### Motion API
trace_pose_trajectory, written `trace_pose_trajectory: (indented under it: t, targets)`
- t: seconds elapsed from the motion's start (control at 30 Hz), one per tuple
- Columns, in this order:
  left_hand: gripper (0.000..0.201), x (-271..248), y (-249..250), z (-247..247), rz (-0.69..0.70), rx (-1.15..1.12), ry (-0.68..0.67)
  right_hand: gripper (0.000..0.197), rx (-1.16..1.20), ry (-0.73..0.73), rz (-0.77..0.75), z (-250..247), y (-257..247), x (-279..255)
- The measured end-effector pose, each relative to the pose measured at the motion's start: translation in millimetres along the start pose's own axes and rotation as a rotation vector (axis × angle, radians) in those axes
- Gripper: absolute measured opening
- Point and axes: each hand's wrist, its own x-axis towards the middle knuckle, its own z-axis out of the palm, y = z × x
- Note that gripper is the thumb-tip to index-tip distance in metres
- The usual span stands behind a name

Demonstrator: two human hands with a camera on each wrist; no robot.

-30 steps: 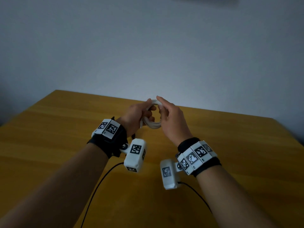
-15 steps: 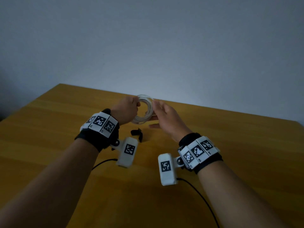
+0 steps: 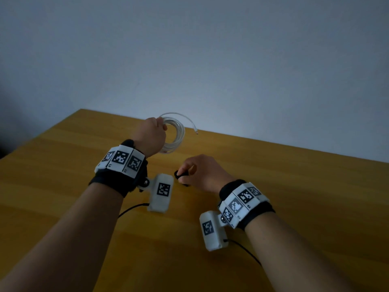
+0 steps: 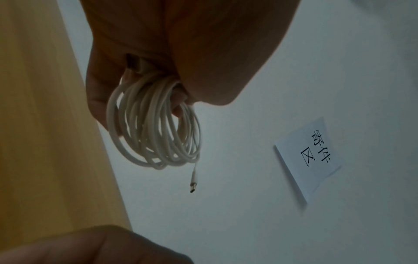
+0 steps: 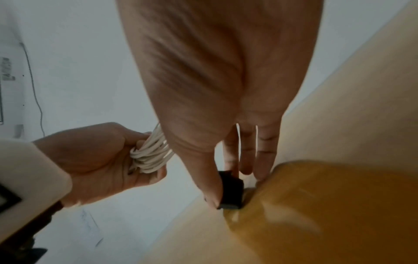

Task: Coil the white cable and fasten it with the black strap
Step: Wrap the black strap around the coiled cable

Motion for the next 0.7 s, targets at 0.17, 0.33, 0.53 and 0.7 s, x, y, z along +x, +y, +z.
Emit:
trace_pose_trajectory:
  t: [0.17,0.33,0.53,0.7]
  targets:
    - [0.037,-6.3,7.3,11.4,-0.011,-0.014,-0.070,0.016,-0.050,0.150,-0.016,-21.9,7.2,-17.2]
    - [0.035,-15.1,28.2,31.5,0.034,-0.001,-0.113,0.018,0.115,0.320,0.100,-64.8,26.5,-41.5]
    - [0.031,-21.2,49.1,64.2,0.098,0.068,-0.171,0.005,0.344,0.409,0.116,-100.5,59.5,-70.6]
    - [0.030,-23.5,57.0,91.2,0.103,0.136,-0.235,0.007,0.478,0.446,0.114,-115.1,73.5,-84.3]
